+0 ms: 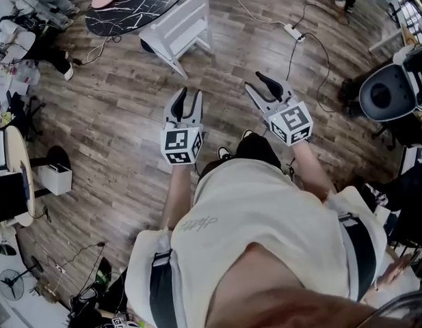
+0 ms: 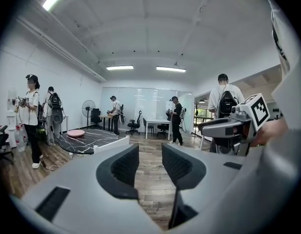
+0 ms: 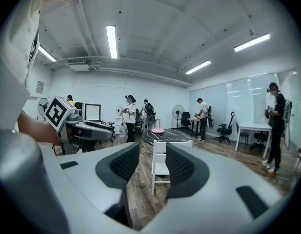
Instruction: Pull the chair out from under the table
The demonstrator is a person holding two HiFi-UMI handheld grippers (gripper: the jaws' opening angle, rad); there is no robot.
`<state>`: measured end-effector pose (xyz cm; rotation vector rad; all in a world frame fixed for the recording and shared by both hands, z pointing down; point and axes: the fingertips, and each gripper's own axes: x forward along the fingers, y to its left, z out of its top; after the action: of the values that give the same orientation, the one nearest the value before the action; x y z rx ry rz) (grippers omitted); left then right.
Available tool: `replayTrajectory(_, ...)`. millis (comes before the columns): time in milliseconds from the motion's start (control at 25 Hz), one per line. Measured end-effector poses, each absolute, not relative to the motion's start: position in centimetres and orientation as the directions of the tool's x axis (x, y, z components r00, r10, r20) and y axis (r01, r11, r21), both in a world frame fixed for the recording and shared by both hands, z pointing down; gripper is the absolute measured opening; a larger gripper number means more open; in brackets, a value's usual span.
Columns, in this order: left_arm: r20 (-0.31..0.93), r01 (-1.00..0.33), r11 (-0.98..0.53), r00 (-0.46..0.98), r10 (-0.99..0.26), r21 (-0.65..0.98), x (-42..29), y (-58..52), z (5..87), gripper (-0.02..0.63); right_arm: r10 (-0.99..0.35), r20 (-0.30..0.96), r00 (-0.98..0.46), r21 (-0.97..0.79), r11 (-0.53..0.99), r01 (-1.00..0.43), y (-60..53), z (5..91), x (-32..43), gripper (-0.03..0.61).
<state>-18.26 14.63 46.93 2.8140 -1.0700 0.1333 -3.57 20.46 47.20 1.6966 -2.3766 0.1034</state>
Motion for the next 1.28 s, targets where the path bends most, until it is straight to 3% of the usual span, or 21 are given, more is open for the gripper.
replayTrajectory(400, 0.236, -0.653, -0.744, 0.752, -0.616, 0.139, -13.6, 10.5, 51.2, 0.141, -0.885, 0.319, -0.339, -0.013, 0.354, -0.935, 16.1, 51.9, 0.4, 0.164)
replayTrajectory(920, 0.226, -0.714, -0.700, 0.687, -0.690, 0.034, -6.1, -2.3, 46.7, 0.141, -0.865, 0.264, -0.427, -0.020, 0.438, -0.899, 3.1, 50.7, 9.2, 0.161)
replayTrajectory(1280, 0.287, -0.775, -0.628, 0.618, -0.732, 0.067, -5.2, -7.1, 49.0, 0.141, -0.795, 0.304, -0.525, -0.019, 0.546, -0.838, -2.7, 52.3, 9.9, 0.160)
